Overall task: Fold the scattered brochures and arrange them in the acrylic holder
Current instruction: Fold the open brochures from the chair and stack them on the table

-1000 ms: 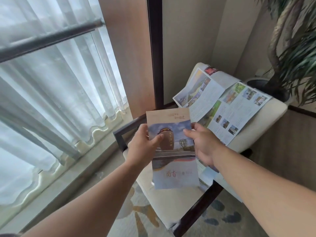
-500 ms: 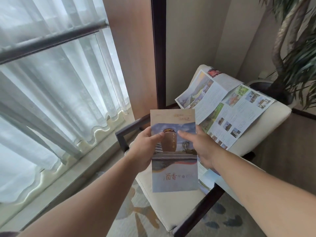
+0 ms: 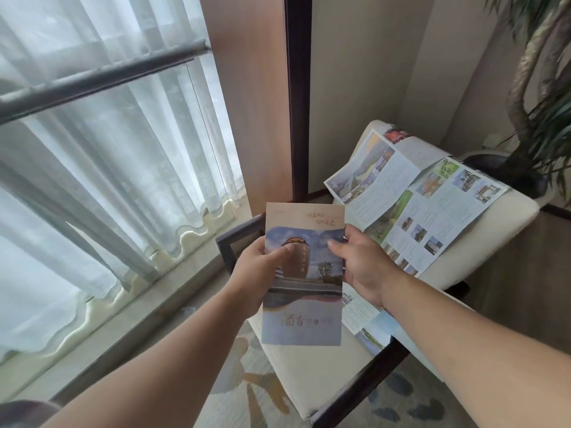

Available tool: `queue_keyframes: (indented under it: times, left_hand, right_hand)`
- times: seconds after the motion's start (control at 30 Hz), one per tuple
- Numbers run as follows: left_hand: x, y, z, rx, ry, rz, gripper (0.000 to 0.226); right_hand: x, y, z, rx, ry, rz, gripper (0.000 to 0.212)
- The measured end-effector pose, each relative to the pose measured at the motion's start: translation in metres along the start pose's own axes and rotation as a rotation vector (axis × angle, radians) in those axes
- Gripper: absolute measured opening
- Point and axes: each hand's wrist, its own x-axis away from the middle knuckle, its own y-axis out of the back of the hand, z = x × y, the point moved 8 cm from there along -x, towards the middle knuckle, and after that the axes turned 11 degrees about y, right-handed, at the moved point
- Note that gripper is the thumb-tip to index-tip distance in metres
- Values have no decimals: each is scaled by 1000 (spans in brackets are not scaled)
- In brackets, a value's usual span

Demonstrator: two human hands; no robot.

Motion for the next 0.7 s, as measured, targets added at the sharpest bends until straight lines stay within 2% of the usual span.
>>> queue_keyframes:
  times: [0.07, 0.13, 0.2, 0.27, 0.4, 0.53, 0.7]
  left_hand:
    - [2, 3, 3, 34, -2, -27, 22]
    - [5, 8, 6, 95, 8, -31, 23]
    - [10, 17, 10, 151, 12, -31, 25]
    - [17, 30, 15, 141, -7, -62, 26]
    - [42, 78, 33, 74, -27, -217, 28]
    - [83, 144, 59, -210, -51, -427, 19]
    - [142, 249, 124, -270, 11, -608, 10]
  right_hand:
    - [-3, 2, -2, 150, 29, -34, 20]
    - [-5, 2, -4, 274, 27, -59, 28]
    - [-6, -8, -10, 244, -7, -38, 35]
    - [-8, -29, -15, 190, -20, 42, 21]
    - [-9, -78, -26, 214, -7, 87, 13]
    - [-1, -142, -52, 256, -63, 150, 12]
    - [31, -251, -103, 422, -125, 347, 6]
